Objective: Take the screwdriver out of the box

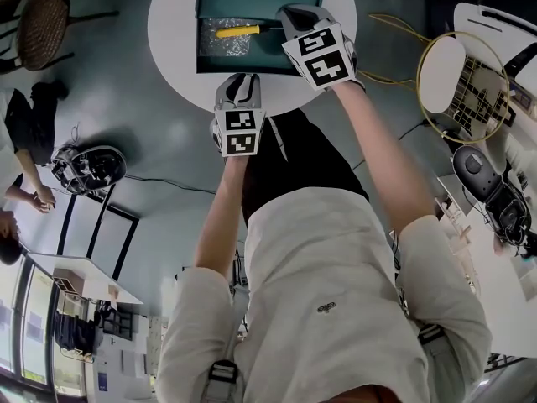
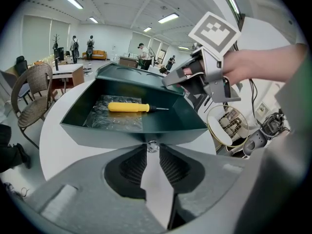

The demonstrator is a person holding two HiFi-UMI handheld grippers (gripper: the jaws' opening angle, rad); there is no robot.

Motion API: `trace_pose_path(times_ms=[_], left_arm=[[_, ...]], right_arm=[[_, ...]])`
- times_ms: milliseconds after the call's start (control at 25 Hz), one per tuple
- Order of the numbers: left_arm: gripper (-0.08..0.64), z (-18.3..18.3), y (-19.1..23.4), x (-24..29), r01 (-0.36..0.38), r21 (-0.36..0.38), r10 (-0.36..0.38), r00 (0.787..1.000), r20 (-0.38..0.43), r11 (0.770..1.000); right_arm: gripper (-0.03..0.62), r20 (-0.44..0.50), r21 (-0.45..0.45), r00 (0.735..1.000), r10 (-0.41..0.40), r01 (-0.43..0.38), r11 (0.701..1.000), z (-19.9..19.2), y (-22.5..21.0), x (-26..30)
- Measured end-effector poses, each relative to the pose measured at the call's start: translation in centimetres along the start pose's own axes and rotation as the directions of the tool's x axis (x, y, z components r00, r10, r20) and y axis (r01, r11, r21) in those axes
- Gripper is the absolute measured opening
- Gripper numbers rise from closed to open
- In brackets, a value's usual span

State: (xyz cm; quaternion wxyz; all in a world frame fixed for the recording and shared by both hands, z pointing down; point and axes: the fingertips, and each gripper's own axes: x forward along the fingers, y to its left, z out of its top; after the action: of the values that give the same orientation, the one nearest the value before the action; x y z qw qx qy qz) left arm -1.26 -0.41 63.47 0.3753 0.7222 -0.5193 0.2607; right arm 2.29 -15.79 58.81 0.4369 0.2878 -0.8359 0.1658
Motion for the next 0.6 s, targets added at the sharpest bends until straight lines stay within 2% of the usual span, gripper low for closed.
trace_pose_path(times_ms=[120,360,600], left_arm=[[0.096,0.0,-0.1,-0.4,-0.005,-0.004,0.005,1.000,0.003,1.000],[0.103,-0.6,0.1,-1.7,-0.005,-0.019,0.005,1.000,0.002,1.000],[0.103,-0.6,0.1,-3.3,-0.015,-0.063,0.016,1.000,0.026,0.998]], right_arm=[[0.028,0.013,-0.026,1.000,0.006,-0.006,1.000,0.3,0.5,-0.8],[0.044,0.034,-0.133,0.999,0.036,-0.031,0.991,0.8,2.7,-2.3],[0.080,-0.032,-0.282,0.992,0.121,-0.125,0.951,-0.5,6.2,-2.0]])
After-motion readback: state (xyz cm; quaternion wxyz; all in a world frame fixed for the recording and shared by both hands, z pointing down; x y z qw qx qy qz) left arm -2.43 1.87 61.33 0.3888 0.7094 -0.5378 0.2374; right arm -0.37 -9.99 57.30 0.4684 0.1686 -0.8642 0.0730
